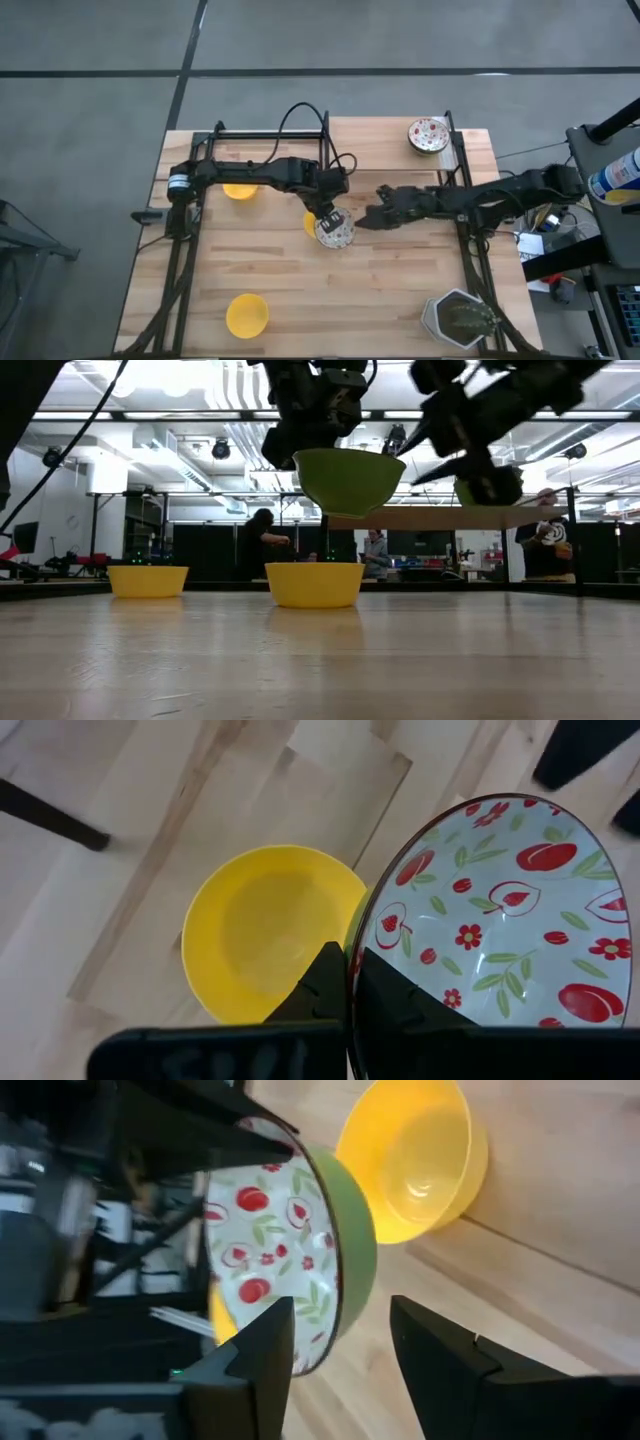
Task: Pick & Place Mini bowls
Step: Stack the white patterned bowl on the white patterned bowl on the shelf
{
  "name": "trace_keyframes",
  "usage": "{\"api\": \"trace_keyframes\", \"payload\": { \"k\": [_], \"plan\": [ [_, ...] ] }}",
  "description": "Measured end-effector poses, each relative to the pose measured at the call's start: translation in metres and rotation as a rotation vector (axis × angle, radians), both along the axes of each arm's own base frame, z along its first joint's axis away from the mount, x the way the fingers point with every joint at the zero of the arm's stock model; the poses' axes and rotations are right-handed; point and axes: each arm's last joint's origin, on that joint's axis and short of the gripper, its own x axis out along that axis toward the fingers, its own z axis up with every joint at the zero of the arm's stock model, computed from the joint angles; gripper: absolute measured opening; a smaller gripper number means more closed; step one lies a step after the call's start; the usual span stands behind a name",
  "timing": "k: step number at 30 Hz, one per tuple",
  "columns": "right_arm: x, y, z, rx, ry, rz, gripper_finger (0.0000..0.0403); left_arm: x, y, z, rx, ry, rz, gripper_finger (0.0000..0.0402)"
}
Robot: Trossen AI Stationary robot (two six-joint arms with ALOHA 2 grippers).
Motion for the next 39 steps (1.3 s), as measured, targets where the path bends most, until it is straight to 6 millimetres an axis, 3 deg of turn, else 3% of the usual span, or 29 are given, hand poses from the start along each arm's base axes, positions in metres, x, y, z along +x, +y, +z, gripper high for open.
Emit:
{"api": "trace_keyframes", "payload": {
  "k": [11,19,22,34,39],
  "plan": [
    [0.037,0.002,-0.001,-0.058,0.143,0.056,0.0130,-0.002,0.000,0.000,-0.003,0.015,0.004,0.0004],
    [0.040,0.003,-0.006,-0.033,0.175,0.085,0.0030,-0.002,0.000,0.001,0.002,0.008,0.024,0.0006],
    [0.039,0.002,-0.007,-0.030,0.179,0.078,0.0020,-0.001,0.001,0.001,-0.010,0.002,0.038,0.0011],
    [0.040,0.004,-0.005,-0.022,0.161,0.121,0.0009,0.004,-0.001,0.023,-0.029,-0.120,-0.065,0.0149],
    [0.038,0.005,-0.006,0.023,0.184,0.140,0.0009,0.002,0.001,0.044,0.038,-0.176,-0.069,0.0170]
  ]
}}
